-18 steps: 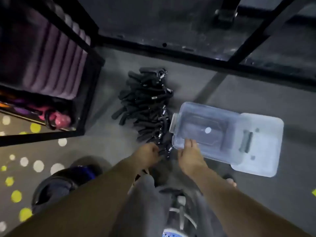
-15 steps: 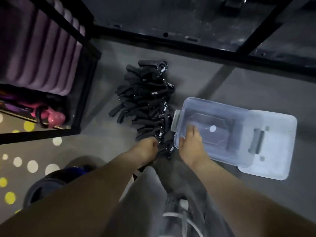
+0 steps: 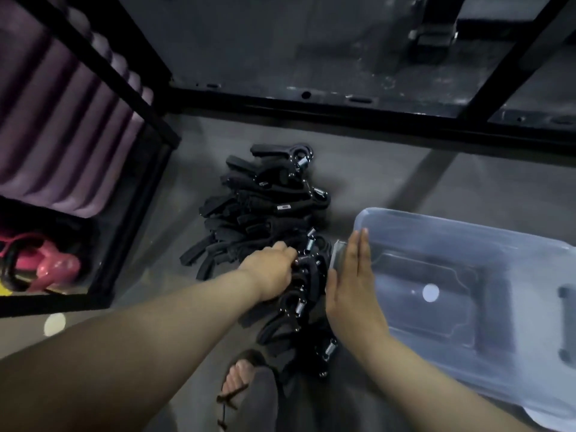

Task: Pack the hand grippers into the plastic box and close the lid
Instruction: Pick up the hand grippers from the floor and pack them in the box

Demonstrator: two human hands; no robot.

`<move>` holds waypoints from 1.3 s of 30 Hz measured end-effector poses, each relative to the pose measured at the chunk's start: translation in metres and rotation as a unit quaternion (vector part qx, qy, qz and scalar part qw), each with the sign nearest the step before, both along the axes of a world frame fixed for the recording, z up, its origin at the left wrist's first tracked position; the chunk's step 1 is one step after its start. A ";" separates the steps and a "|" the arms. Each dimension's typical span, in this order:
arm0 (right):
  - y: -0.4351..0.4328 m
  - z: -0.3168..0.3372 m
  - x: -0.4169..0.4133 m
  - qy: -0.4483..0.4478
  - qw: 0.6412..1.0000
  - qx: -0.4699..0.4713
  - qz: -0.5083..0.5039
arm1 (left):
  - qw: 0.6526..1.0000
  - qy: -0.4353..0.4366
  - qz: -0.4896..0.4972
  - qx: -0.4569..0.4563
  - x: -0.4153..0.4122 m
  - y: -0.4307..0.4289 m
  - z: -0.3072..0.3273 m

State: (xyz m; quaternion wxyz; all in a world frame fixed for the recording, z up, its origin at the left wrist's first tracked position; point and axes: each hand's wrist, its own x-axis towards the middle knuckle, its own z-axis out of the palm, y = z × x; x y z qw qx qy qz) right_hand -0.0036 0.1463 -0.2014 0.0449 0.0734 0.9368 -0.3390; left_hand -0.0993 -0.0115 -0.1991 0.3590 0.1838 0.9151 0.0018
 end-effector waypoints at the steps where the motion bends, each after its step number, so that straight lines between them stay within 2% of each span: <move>1: 0.001 0.002 0.003 0.004 1.000 -0.001 0.031 | 0.999 0.027 -0.029 -0.007 0.000 -0.003 -0.003; 3: 0.004 0.000 0.005 0.043 0.995 0.017 0.090 | 0.996 0.053 -0.073 -0.015 0.004 -0.006 -0.003; 7: 0.000 0.014 -0.003 0.026 0.999 -0.034 -0.011 | 0.988 0.002 -0.145 -0.061 0.021 -0.005 0.012; 11: -0.004 0.014 0.000 -0.029 0.997 -0.061 -0.033 | 0.983 -0.021 -0.176 -0.046 0.038 -0.002 0.053; 14: -0.006 0.023 0.003 -0.102 0.991 -0.083 -0.036 | 0.972 0.009 -0.226 -0.059 0.039 -0.005 0.081; 17: -0.004 0.026 0.002 -0.125 0.989 -0.078 -0.026 | 0.957 0.062 -0.270 -0.091 0.028 -0.006 0.117; 21: -0.003 0.028 0.002 -0.133 0.986 -0.095 -0.021 | 0.935 0.059 -0.301 -0.177 0.004 -0.005 0.153; 25: -0.003 0.015 0.006 -0.060 0.992 -0.106 -0.043 | 0.951 0.069 -0.248 -0.172 -0.001 0.011 0.125; 29: -0.001 0.002 0.008 -0.052 0.991 -0.118 -0.042 | 0.966 0.051 -0.218 -0.130 0.020 0.024 0.063; 33: 0.001 0.000 0.010 -0.043 0.991 -0.119 -0.037 | 0.991 0.014 -0.120 -0.051 0.032 0.027 0.023; 36: 0.000 0.002 0.009 -0.043 0.991 -0.119 -0.043 | 0.997 -0.014 -0.037 -0.064 0.044 0.034 -0.002; 39: -0.003 0.003 0.008 -0.042 0.992 -0.113 -0.044 | 0.996 0.008 0.012 -0.089 0.052 0.042 -0.028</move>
